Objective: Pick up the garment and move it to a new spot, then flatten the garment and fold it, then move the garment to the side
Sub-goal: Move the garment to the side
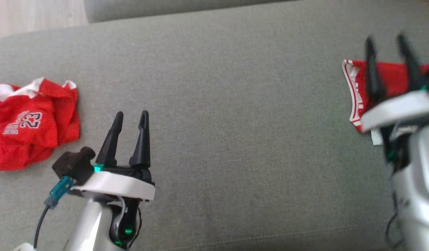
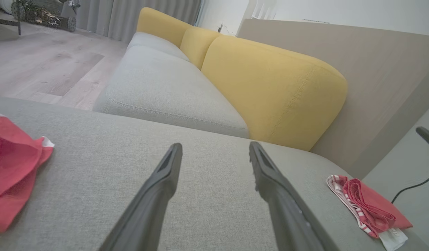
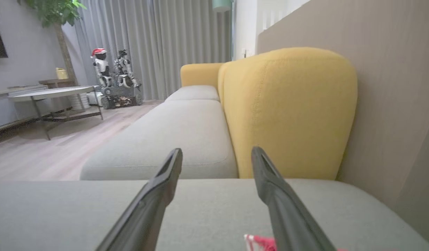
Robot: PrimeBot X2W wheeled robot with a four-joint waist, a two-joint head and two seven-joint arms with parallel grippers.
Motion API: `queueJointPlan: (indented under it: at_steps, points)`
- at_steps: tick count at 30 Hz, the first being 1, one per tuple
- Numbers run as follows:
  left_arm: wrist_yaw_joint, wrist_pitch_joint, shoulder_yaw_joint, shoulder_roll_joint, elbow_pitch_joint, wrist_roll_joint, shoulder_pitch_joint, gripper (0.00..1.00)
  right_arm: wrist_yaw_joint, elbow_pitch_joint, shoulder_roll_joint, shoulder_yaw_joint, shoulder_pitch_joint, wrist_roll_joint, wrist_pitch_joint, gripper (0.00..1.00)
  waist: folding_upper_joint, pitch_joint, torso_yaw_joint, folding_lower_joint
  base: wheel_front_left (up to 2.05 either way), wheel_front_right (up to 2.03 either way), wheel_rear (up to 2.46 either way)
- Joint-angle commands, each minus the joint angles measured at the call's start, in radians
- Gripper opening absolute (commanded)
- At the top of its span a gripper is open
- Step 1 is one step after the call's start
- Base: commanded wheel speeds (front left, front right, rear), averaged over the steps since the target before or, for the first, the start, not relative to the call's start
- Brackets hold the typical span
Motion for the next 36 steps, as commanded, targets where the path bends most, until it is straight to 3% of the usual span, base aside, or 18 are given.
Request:
queueJointPlan:
  at_steps: [1, 9, 16, 36]
  points:
    - [0.005, -0.006, 0.037, 0.005, -0.038, -0.005, -0.013, 1.0, -0.001, -0.049, 0.007, 0.016, -0.002, 0.004, -0.012, 1.0, -0.0001, -0.017, 0.01, 0.0, 0.0, 0.0, 0.0]
    - [0.018, -0.006, 0.046, 0.005, -0.04, -0.011, 0.045, 1.0, -0.001, -0.16, 0.089, 0.029, 0.224, -0.054, -0.062, 1.0, -0.0001, -0.068, 0.037, 0.0, 0.0, 0.0, 0.0]
    - [0.021, -0.006, 0.052, 0.005, -0.026, 0.004, 0.119, 1.0, -0.001, -0.154, 0.133, 0.026, 0.347, -0.106, -0.121, 1.0, -0.0001, -0.12, 0.052, 0.0, 0.0, 0.0, 0.0]
    - [0.03, -0.006, 0.046, 0.005, -0.049, 0.016, 0.152, 1.0, -0.001, -0.141, 0.154, 0.032, 0.42, -0.119, -0.157, 1.0, -0.0001, -0.134, 0.062, 0.0, 0.0, 0.0, 0.0]
